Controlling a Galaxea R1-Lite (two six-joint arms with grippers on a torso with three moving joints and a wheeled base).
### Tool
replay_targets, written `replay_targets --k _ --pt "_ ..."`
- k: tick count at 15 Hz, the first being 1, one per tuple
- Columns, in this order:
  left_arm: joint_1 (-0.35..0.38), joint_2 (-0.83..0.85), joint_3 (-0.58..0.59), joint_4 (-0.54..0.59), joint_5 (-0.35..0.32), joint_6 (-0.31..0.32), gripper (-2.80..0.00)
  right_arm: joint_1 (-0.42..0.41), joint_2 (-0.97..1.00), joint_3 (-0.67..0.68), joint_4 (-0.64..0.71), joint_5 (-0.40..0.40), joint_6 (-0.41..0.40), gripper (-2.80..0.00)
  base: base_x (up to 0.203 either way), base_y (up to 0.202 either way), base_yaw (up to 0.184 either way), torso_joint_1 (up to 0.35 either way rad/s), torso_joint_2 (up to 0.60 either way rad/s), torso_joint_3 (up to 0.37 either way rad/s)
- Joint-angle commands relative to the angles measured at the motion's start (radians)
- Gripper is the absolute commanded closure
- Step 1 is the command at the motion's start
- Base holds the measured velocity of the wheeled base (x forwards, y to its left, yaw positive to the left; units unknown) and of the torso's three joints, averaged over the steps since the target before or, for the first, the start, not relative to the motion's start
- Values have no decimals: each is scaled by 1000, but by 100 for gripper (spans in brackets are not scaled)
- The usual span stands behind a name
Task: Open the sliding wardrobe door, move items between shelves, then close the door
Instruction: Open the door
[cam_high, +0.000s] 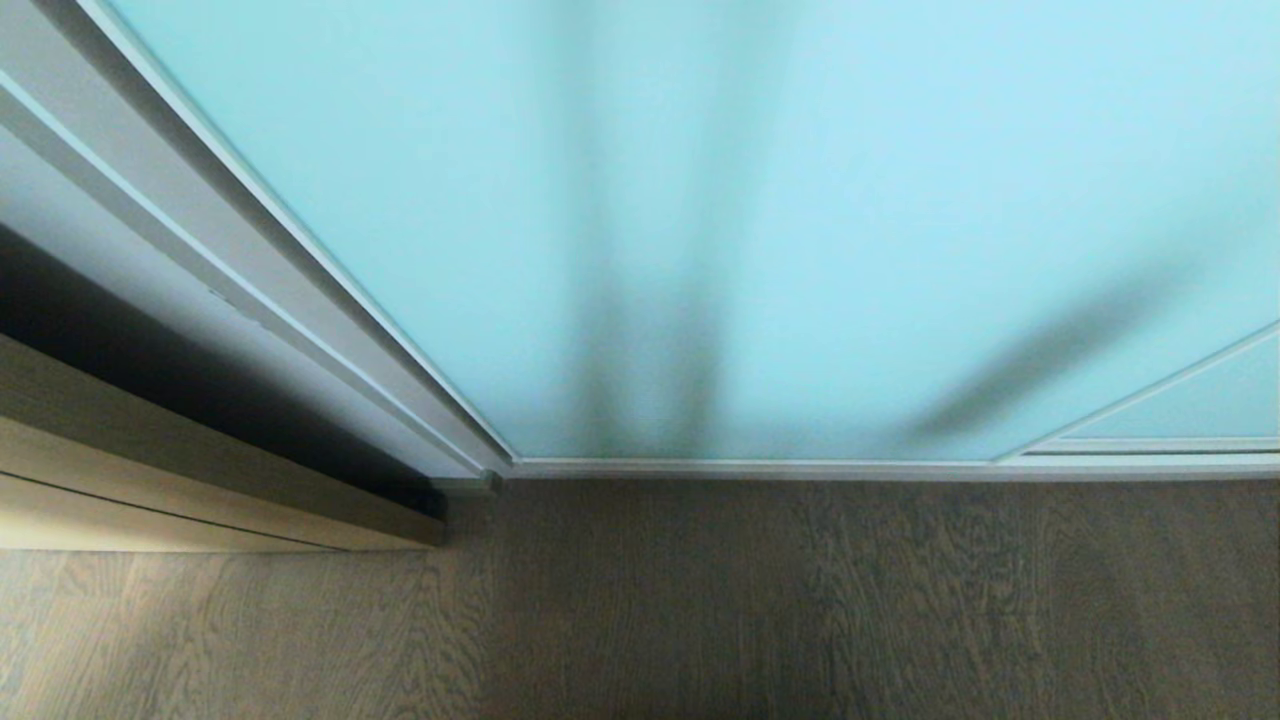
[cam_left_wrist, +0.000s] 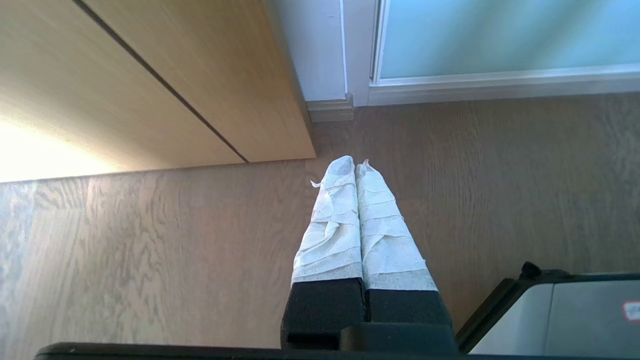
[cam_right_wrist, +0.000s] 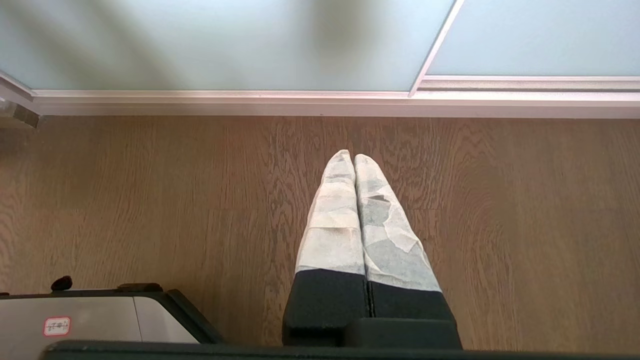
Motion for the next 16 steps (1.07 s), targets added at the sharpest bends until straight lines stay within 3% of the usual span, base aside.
replay_targets --k 1,11,13,16 --pt "0 0 4 0 1 -7 0 0 0 2 0 -1 0 0 0 0 0 0 0 0" --pt "0 0 4 0 1 -7 0 0 0 2 0 -1 -2 0 0 0 0 0 0 0" --pt "0 0 4 0 1 -7 0 0 0 2 3 5 -52 0 0 0 0 0 0 0" --pt "0 0 4 0 1 -7 0 0 0 2 3 2 -9 0 0 0 0 0 0 0"
